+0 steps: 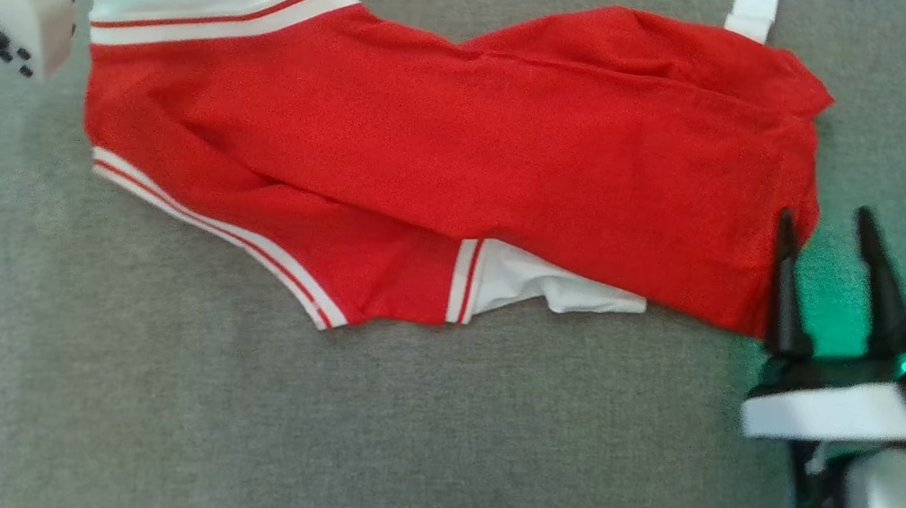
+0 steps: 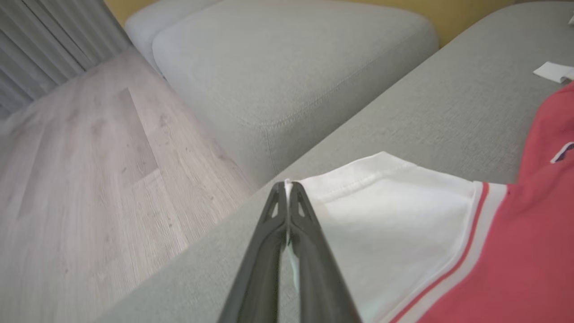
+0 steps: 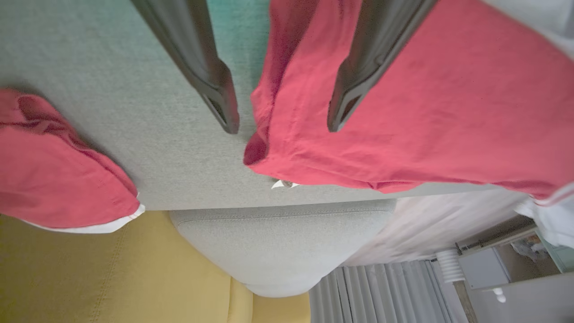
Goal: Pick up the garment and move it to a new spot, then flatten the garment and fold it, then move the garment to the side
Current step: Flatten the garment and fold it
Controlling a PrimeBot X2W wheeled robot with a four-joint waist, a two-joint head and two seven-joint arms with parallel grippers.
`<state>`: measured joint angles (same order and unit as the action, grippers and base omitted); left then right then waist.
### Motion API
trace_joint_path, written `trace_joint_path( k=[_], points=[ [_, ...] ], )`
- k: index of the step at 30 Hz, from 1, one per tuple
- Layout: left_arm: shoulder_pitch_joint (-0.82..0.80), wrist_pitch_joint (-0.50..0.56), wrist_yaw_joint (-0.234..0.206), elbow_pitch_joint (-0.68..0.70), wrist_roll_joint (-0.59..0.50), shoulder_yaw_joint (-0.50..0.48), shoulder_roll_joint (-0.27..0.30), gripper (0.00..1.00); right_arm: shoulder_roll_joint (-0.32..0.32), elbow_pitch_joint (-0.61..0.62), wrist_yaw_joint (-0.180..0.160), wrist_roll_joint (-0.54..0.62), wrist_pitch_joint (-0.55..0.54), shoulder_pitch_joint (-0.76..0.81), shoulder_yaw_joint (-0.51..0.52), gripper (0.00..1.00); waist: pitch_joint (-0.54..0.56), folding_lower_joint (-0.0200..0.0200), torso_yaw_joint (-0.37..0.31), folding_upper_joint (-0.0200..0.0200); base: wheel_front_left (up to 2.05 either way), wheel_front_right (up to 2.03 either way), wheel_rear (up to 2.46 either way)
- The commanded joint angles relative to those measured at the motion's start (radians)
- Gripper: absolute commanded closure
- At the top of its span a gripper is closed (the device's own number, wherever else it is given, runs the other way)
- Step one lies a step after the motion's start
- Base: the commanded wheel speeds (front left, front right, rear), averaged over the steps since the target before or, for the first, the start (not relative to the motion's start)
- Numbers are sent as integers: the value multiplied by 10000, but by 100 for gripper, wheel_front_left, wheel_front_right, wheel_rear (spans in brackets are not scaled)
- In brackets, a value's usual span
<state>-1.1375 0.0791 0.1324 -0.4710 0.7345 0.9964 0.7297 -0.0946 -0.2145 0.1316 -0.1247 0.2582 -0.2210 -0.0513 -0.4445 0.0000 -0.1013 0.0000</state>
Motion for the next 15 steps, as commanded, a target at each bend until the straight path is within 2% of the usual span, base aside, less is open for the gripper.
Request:
trace_joint_path(
  k=[1, 6, 15],
  points=[
    [-527, -241, -18, 208, -124, -359, 498, 100, -389, -51, -9, -18, 36, -388, -141, 0, 138, 0, 172, 0, 0, 0, 0],
    [-750, -771, -18, 284, -280, -71, 383, 100, -1284, -1539, -9, -611, -390, -1387, -780, 0, 270, 0, 409, 0, 0, 0, 0],
    [-928, -1091, -18, 142, -176, 383, 306, 100, -2405, -2333, -9, -2651, -1167, -2434, -2349, 0, 269, 0, 717, 0, 0, 0, 0]
  ],
)
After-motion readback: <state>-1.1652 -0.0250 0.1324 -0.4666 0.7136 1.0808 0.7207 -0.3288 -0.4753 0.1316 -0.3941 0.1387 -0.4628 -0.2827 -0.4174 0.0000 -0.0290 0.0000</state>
